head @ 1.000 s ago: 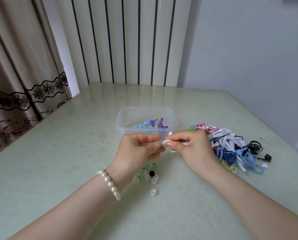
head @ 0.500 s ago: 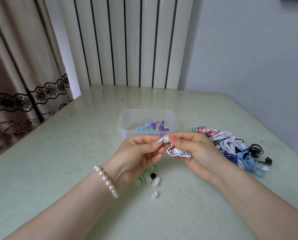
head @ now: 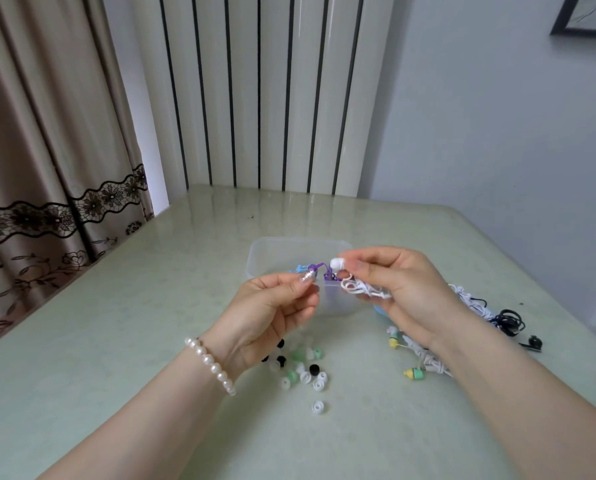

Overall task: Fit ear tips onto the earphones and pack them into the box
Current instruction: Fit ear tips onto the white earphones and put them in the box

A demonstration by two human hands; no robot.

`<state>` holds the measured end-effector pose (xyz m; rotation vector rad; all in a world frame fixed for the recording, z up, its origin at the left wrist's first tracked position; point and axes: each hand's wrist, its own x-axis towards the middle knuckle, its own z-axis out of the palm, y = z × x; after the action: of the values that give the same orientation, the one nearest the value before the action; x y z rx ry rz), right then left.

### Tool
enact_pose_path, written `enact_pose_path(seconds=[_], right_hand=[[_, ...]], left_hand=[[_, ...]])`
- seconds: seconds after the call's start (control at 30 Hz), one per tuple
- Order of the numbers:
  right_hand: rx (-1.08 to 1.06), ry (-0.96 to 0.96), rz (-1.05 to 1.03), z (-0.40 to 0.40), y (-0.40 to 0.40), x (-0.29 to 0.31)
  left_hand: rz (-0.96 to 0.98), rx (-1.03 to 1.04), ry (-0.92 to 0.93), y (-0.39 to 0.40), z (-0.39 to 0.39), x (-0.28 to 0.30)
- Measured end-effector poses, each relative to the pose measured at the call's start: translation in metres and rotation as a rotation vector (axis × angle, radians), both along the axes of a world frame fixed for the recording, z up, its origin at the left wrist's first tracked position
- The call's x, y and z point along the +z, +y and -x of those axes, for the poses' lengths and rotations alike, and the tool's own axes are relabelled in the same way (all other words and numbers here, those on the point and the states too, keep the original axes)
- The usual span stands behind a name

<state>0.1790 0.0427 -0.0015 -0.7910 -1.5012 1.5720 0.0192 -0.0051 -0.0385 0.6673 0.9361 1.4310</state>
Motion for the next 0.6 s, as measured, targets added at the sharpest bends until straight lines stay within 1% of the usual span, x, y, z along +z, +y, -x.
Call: enact_pose_path(seconds=[0.13,0.23,0.4,0.5,0.6], right_hand=[[-0.065,-0.183,-0.113,0.021,0.031,0.030],[-0.048,-0.298,-0.110,0.046,0.056,0.031],[0.056,-0.465,-0.069,0.083,0.077,0.012],[0.119,-0.553,-0.030,0.097,0.078,0.005],[0.215,-0.727,-0.030,0.106,0.077,0.006]], left_hand=[[0.035,0.078,0.035,0.007,0.015,-0.005],[0.074,0.088,0.116,0.011,0.021,-0.012],[0.062,0.097,0.222,0.009,0.023,-0.013],[0.057,0.058,0.287,0.007,0.018,-0.015],[0.048,0.018,0.345,0.007,0.013,-0.016]])
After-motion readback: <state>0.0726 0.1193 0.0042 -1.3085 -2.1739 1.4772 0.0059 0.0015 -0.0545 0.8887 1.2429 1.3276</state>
